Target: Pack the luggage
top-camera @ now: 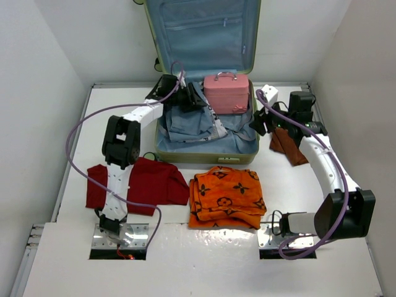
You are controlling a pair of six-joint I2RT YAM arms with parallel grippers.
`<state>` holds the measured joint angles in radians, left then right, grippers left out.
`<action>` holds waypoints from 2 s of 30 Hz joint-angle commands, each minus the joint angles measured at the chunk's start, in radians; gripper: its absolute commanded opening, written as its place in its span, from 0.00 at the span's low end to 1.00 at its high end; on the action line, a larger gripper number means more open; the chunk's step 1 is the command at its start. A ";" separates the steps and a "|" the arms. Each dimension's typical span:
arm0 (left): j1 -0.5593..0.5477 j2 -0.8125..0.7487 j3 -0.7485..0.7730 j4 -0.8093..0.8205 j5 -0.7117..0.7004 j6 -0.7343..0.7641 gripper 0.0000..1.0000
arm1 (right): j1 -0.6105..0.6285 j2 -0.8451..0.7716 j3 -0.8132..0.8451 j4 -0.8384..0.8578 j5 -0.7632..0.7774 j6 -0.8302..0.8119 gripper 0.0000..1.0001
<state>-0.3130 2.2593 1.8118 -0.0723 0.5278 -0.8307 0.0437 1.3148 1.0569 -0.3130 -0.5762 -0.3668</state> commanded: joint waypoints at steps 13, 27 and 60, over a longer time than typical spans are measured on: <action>-0.005 -0.515 0.026 -0.194 -0.511 0.749 1.00 | -0.206 0.108 0.057 -0.082 0.440 0.157 0.68; 0.173 -0.642 -0.144 -0.331 -0.511 0.673 1.00 | -0.229 0.506 0.184 -0.097 0.559 0.219 0.99; 0.428 -0.573 -0.180 -0.360 -0.244 0.521 1.00 | 0.086 0.149 0.157 0.112 0.006 0.045 0.02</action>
<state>0.1043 1.6848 1.6390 -0.4416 0.2302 -0.2886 0.0292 1.4574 1.2850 -0.2668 -0.4152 -0.2352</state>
